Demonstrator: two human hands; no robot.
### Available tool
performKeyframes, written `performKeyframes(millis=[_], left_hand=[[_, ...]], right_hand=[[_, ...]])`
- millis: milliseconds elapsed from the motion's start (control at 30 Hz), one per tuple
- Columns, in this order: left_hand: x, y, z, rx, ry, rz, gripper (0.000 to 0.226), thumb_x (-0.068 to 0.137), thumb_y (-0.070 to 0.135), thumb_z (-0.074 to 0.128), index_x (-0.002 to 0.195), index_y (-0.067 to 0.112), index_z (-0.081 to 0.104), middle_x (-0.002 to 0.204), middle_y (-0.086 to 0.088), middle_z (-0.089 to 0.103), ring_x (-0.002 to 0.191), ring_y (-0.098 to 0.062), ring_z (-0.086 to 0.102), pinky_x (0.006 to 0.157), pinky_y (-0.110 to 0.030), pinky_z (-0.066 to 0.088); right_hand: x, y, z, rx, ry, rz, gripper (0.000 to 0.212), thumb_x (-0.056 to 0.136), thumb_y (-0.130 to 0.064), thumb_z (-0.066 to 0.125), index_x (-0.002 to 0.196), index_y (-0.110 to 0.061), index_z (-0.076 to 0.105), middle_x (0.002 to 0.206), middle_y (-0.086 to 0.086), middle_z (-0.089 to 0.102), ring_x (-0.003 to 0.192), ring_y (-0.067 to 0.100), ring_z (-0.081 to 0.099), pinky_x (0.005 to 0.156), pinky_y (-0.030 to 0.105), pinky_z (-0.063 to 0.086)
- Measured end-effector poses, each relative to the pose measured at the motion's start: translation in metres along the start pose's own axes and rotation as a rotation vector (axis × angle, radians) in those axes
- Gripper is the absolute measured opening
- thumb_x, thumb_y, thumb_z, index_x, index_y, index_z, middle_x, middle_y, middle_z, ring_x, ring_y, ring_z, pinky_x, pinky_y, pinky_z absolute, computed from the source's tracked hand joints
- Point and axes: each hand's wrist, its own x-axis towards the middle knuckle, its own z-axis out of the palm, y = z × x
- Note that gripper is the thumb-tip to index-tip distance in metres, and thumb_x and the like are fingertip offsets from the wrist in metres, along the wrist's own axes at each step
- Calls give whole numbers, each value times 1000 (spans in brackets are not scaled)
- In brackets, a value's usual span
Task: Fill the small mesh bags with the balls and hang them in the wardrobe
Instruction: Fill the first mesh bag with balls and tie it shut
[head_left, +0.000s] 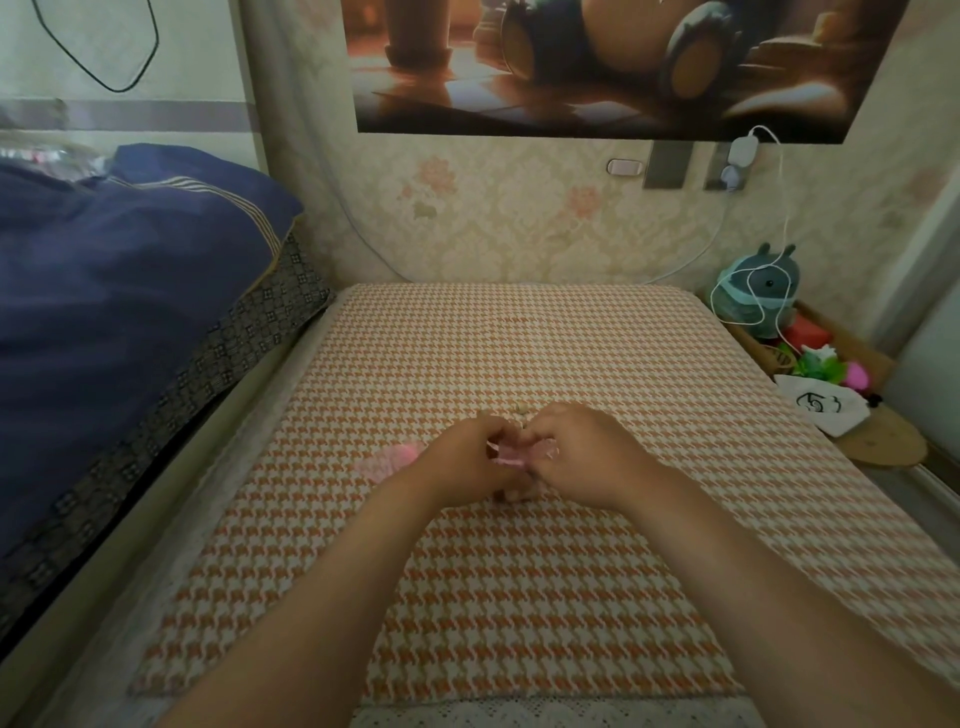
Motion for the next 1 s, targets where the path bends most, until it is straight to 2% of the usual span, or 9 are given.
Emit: performKeyframes(millis=[100, 200, 300, 400, 467, 600, 767, 867, 1000], left_hand=[[-1, 3, 2, -47, -6, -3, 41, 72, 23, 85, 108, 21, 65, 99, 5, 69, 87, -12, 65, 74, -24, 53], [-1, 3, 1, -20, 22, 2, 38, 72, 26, 84, 106, 24, 67, 87, 7, 68, 75, -9, 61, 67, -25, 50], [-1, 4, 0, -13, 25, 10, 36, 73, 26, 84, 106, 25, 68, 97, 4, 70, 84, -11, 65, 74, -28, 55], [-4, 7, -1, 2, 8, 7, 35, 73, 25, 84, 104, 26, 68, 101, 8, 67, 86, -8, 65, 69, -18, 52], [-5, 9, -1, 23, 11, 14, 35, 74, 25, 83, 105, 26, 68, 102, 9, 67, 87, -10, 65, 70, -18, 52], [-7, 8, -3, 97, 55, 42, 30, 82, 24, 77, 111, 23, 70, 105, 8, 68, 77, -3, 59, 66, -14, 47], [-11, 10, -9, 110, 62, 22, 38, 77, 29, 82, 112, 25, 68, 103, 11, 67, 87, -10, 65, 81, -33, 58], [-18, 14, -12, 71, 58, 42, 50, 75, 29, 83, 118, 36, 58, 106, 12, 64, 89, -7, 64, 76, -30, 59], [-23, 21, -16, 165, 68, 85, 23, 80, 29, 79, 101, 30, 70, 98, 16, 68, 85, -4, 65, 78, -26, 56]], right_hand=[[-3, -3, -3, 35, -60, -25, 24, 97, -36, 58, 112, -36, 77, 119, -10, 68, 114, 15, 61, 95, 40, 52], [-5, -3, -7, 26, 4, 4, 23, 95, -35, 61, 112, -35, 76, 114, -13, 68, 107, 12, 61, 92, 37, 52], [-7, -1, -10, -55, 40, 12, 18, 91, -38, 65, 106, -35, 75, 107, -13, 68, 101, 13, 61, 90, 37, 51], [-7, -3, -8, -105, -50, 14, 21, 92, -41, 59, 99, -35, 78, 101, -10, 70, 96, 15, 63, 89, 40, 52], [-6, -5, -7, -85, -76, 30, 23, 92, -42, 57, 100, -36, 78, 99, -10, 71, 93, 15, 65, 84, 40, 55], [-8, -6, -14, -98, 9, 23, 17, 92, -44, 63, 101, -35, 75, 104, -12, 68, 95, 13, 62, 82, 33, 51], [-10, -5, -13, -111, -92, 41, 16, 94, -37, 65, 103, -36, 77, 112, -12, 71, 100, 14, 65, 85, 35, 55], [-9, -7, -13, -71, -74, 30, 16, 96, -34, 64, 105, -33, 78, 106, -12, 71, 92, 12, 65, 81, 34, 55], [-10, -7, -20, -34, -12, 19, 13, 93, -37, 65, 98, -33, 76, 95, -15, 70, 85, 10, 64, 74, 34, 55]])
